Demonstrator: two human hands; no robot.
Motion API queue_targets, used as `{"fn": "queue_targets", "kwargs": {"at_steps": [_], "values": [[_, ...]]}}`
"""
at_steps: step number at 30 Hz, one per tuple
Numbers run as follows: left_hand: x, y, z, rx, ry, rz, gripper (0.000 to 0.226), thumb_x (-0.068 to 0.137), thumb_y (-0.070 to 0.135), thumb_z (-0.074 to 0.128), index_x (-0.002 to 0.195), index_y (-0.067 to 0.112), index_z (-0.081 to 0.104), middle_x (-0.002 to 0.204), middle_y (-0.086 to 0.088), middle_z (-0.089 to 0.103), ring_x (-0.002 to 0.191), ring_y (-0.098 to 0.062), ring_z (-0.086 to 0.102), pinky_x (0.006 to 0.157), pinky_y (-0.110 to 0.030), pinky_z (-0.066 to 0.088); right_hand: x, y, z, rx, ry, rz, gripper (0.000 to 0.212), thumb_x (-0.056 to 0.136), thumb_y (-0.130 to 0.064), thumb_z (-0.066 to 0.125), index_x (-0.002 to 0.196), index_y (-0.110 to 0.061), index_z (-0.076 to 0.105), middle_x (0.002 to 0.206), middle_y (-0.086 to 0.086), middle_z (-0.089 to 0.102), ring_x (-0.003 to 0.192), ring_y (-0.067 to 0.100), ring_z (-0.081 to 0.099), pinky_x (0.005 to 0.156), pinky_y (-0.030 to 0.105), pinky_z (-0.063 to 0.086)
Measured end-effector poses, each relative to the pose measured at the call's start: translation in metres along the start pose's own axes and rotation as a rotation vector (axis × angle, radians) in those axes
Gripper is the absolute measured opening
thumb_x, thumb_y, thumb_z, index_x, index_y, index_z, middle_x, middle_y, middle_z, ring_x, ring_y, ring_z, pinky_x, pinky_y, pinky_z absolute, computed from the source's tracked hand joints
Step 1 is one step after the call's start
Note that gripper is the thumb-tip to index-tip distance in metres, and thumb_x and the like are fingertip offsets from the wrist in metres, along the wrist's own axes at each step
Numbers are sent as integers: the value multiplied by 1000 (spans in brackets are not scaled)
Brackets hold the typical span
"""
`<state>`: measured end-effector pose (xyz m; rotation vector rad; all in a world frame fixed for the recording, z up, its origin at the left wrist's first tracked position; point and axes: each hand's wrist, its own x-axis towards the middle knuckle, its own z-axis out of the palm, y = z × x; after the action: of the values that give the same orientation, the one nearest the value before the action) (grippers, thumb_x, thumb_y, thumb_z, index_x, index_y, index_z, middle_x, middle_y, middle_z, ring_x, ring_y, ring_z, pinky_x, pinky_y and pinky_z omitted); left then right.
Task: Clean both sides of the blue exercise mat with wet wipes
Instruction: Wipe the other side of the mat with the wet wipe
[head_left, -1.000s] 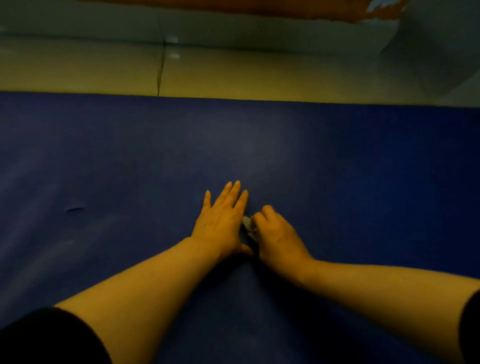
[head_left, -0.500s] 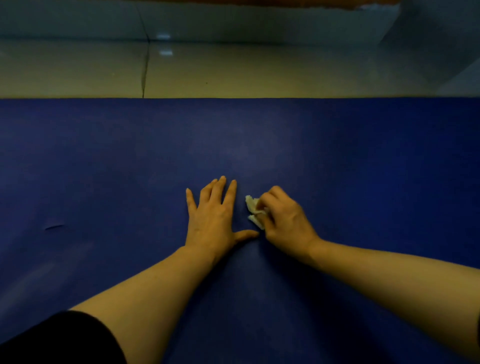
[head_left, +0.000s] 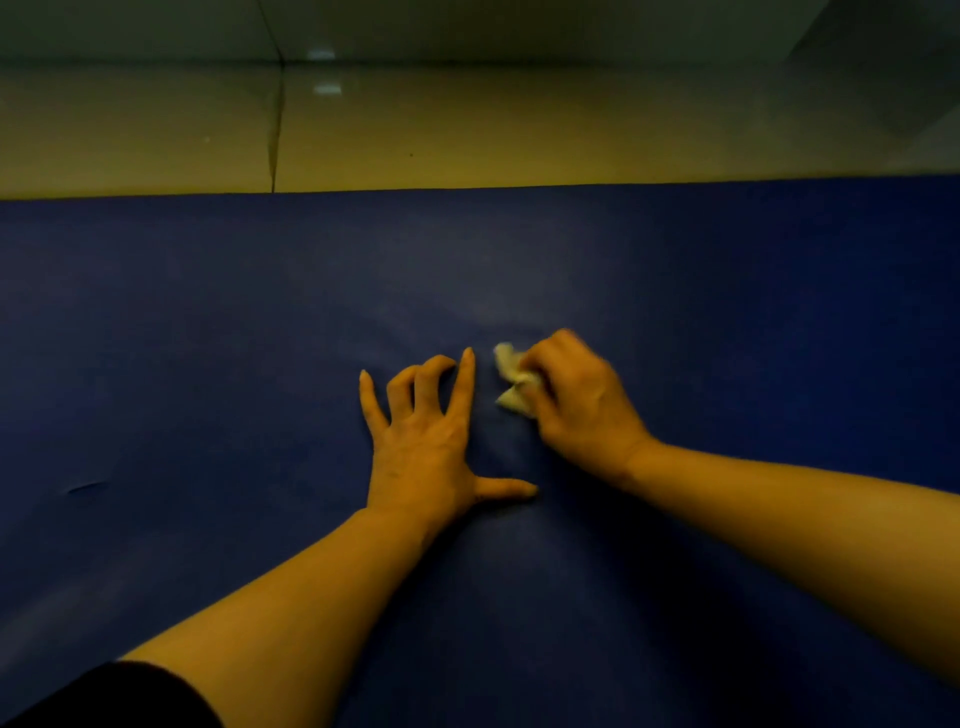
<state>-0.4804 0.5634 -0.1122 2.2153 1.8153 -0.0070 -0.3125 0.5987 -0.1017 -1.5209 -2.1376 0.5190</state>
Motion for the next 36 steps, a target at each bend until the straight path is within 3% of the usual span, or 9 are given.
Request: {"fn": "queue_targets", "kwargs": {"at_steps": [5, 13, 18, 20, 25, 28, 30, 33, 36], "values": [[1, 6, 13, 17, 136, -24, 90, 85, 77, 15, 150, 17, 31, 133, -4, 31, 125, -30, 31, 111, -69, 12, 36, 43, -17, -118, 256, 374, 13, 89, -13, 54, 92, 0, 55, 101, 19, 52, 84, 36, 53, 68, 34, 35], [3, 9, 20, 55, 200, -35, 80, 88, 62, 28, 149, 9, 35, 146, -9, 37, 131, -28, 33, 109, -70, 16, 33, 15, 3, -11, 81, 66, 20, 82, -20, 52, 87, -2, 60, 89, 16, 55, 72, 31, 56, 64, 38, 43], [4, 8, 21, 76, 178, -17, 79, 91, 61, 25, 150, 9, 30, 158, -6, 27, 145, -24, 25, 109, -71, 13, 59, 36, -6, -58, 266, 295, 16, 88, -15, 53, 91, 1, 56, 99, 18, 52, 82, 33, 54, 66, 29, 33], [5, 8, 20, 77, 186, -19, 79, 91, 61, 25, 150, 9, 30, 157, -6, 27, 145, -23, 25, 109, -70, 11, 54, 20, 6, -72, 266, 208, 18, 87, -17, 51, 89, 0, 57, 96, 20, 54, 77, 36, 55, 64, 32, 35], [7, 8, 20, 52, 237, -35, 74, 88, 59, 31, 144, 11, 44, 150, -5, 41, 138, -22, 35, 110, -68, 13, 48, 4, 13, -30, -11, -68, 19, 84, -17, 50, 85, -1, 58, 90, 18, 54, 70, 35, 55, 62, 39, 42], [25, 13, 3, -15, 326, -64, 55, 86, 51, 38, 118, 13, 62, 116, -5, 62, 107, -26, 57, 107, -66, 26, 86, 34, -7, -64, 188, 200, 26, 86, -22, 62, 96, 2, 57, 102, 21, 53, 85, 37, 54, 69, 33, 35], [45, 14, -10, -100, 369, -81, 43, 86, 45, 41, 105, 13, 62, 103, -5, 60, 96, -27, 58, 108, -61, 30, 101, 44, -13, -128, 226, 427, 33, 86, -22, 67, 106, 0, 54, 114, 19, 49, 95, 35, 53, 73, 33, 36], [72, 2, -15, -182, 412, -73, 38, 86, 26, 51, 116, 5, 62, 124, -15, 60, 117, -34, 55, 109, -56, 33, 95, 16, 9, -110, 176, 235, 23, 86, -15, 65, 100, 1, 56, 107, 21, 51, 88, 37, 53, 68, 32, 33], [89, -11, -18, -227, 338, -73, 43, 93, 10, 49, 135, 3, 51, 146, -16, 44, 140, -29, 34, 117, -46, 19, 85, 0, 21, -41, 20, 34, 18, 85, -15, 64, 94, -1, 56, 101, 19, 52, 83, 36, 53, 66, 34, 34]]}}
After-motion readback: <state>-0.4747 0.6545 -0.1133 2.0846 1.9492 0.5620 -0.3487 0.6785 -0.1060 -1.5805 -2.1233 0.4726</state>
